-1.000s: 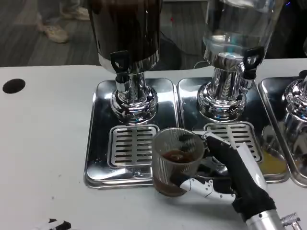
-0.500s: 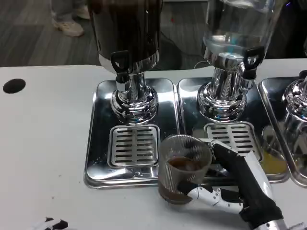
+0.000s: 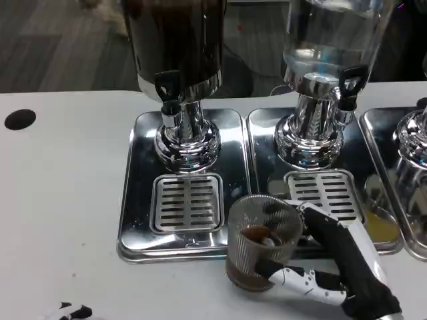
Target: Grasp the cup under the faucet to collect the drink, then remove the cup.
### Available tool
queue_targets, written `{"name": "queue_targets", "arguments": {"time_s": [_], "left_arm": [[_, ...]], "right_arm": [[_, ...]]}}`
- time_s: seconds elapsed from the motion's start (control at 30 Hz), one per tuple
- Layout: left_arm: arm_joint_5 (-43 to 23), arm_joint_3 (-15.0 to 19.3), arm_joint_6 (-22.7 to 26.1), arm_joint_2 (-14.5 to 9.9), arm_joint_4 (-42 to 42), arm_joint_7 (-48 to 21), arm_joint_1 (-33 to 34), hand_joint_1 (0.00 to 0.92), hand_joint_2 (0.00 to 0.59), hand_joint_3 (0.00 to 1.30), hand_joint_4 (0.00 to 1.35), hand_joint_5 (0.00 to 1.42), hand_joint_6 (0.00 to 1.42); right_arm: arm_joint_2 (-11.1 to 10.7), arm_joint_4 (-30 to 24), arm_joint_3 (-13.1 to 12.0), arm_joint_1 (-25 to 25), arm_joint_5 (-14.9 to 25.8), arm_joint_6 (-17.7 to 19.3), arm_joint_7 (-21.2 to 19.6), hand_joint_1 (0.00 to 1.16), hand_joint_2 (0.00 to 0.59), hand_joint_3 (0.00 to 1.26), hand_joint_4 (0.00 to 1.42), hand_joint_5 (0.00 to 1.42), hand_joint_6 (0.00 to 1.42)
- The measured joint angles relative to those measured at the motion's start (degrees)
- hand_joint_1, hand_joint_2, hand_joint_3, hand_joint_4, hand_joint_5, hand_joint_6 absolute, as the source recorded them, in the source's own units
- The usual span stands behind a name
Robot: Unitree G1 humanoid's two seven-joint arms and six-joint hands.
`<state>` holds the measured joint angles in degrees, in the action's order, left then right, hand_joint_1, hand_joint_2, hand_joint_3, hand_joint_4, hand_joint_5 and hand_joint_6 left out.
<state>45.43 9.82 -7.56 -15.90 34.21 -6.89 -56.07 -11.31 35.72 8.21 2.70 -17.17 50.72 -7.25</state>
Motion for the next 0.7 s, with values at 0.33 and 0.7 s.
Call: {"name": "queue_targets", "arguments": {"time_s": [0.33, 0.7], "left_arm": [[-0.3, 0.1, 0.8, 0.0, 0.0, -0.6, 0.2, 0.0, 0.111, 0.25, 0.12, 0.18, 0.4], [-0.3, 0.1, 1.1, 0.0, 0.3, -0.6, 0.4, 0.0, 0.11, 0.25, 0.12, 0.18, 0.41]], "right_arm": [[-0.2, 2.8, -0.7, -0.1, 0.7, 3.3, 0.2, 0.69, 0.11, 0.5, 0.55, 0.62, 0.52], [-0.7, 4.0, -1.2, 0.0, 0.7, 5.2, 0.2, 0.7, 0.103, 0.51, 0.55, 0.62, 0.52]]}}
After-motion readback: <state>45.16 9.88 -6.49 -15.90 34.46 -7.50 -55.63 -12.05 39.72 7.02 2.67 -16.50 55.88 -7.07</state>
